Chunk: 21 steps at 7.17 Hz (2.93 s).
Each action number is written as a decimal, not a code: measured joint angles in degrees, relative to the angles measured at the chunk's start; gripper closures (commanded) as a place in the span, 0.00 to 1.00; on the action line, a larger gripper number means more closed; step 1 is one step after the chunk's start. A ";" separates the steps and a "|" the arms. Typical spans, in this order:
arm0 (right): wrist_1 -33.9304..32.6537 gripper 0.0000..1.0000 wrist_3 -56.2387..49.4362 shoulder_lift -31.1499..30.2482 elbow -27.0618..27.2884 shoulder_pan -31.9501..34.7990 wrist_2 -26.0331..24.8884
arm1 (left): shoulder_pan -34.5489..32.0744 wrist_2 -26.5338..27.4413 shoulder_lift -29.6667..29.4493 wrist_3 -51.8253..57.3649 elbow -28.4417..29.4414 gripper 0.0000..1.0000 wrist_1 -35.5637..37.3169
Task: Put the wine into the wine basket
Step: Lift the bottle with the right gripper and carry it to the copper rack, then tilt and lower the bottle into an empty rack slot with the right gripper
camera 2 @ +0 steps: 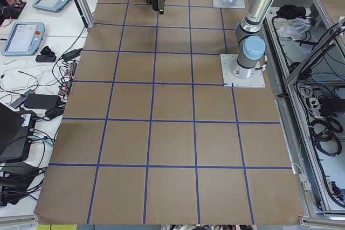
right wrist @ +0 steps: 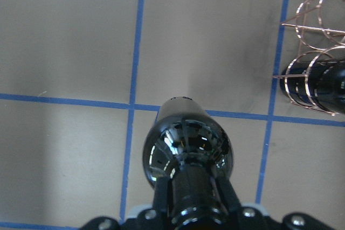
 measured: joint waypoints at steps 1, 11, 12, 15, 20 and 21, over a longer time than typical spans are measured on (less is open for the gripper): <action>4.73 1.00 -3.34 -2.37 0.00 -2.54 -1.01 | -1.63 0.36 -0.56 -0.16 -0.16 0.00 0.58; 4.67 1.00 -35.81 -5.57 -3.16 -21.67 -4.80 | -2.98 0.17 -0.52 3.07 -1.35 0.00 0.05; 2.70 1.00 -36.79 -4.44 -3.16 -21.69 -4.59 | -2.93 0.22 -0.49 3.12 -1.36 0.00 0.10; -1.85 1.00 -38.37 -1.10 -3.16 -21.71 -4.14 | -1.95 0.54 0.17 3.16 -1.18 0.00 0.40; -3.24 1.00 -39.39 1.23 -2.72 -21.79 -4.03 | -1.66 0.66 0.51 3.16 -1.37 0.00 0.06; -3.21 1.00 -39.40 1.37 -2.60 -21.79 -4.00 | -1.67 0.66 0.53 3.16 -1.40 0.00 0.04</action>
